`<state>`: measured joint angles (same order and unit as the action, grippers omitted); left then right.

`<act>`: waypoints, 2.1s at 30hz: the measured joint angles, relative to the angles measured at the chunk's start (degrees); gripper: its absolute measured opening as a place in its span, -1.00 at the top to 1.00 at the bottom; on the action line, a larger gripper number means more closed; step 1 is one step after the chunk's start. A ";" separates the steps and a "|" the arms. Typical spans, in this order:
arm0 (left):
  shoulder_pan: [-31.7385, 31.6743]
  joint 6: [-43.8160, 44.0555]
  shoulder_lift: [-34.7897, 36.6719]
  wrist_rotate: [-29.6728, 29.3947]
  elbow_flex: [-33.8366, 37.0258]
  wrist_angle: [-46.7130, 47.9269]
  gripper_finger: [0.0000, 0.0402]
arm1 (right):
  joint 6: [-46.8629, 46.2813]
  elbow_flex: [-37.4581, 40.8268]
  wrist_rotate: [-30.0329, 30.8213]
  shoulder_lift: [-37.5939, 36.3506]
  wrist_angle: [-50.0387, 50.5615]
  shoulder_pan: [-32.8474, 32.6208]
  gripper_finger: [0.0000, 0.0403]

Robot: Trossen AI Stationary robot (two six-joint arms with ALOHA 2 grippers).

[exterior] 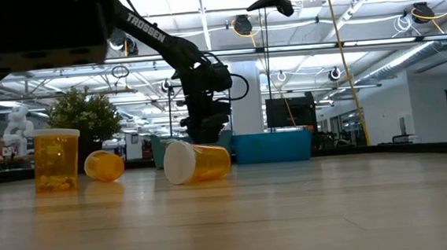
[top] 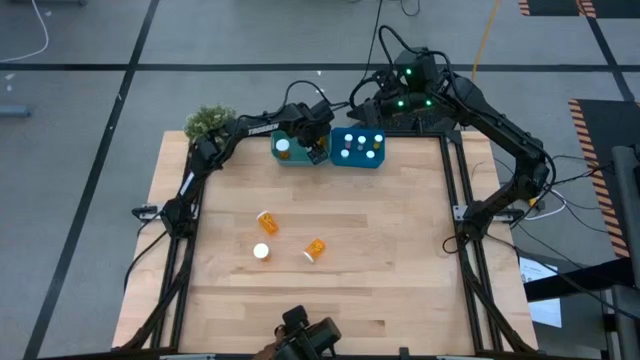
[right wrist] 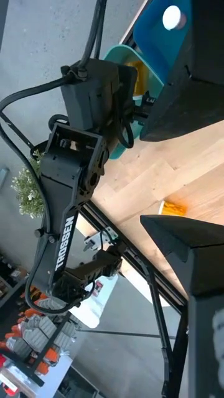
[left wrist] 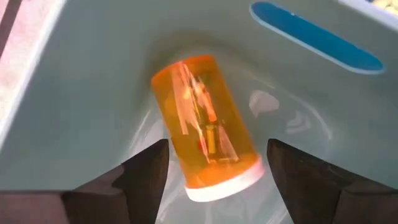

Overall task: Pick and place medicine bottles into bin by pill shape (circle, oval)
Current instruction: Put the large orange capsule bottle into the green bin

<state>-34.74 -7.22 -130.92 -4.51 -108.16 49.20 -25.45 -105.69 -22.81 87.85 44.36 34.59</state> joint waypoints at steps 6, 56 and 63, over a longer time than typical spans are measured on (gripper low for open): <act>0.00 0.08 -0.13 0.00 0.00 -2.12 -0.36 | -0.25 0.00 0.00 0.00 0.00 0.00 0.03; -0.37 1.21 -0.67 -3.15 -0.02 2.23 -0.05 | 1.03 0.00 0.02 0.00 0.02 -0.02 0.03; -0.18 -1.20 3.34 -5.08 -0.02 3.28 -0.02 | 1.11 1.41 0.33 -0.04 -1.08 -0.20 0.03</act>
<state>-34.93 -8.42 -127.58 -9.58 -108.18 52.48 -24.34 -104.28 -22.48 87.81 43.28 34.39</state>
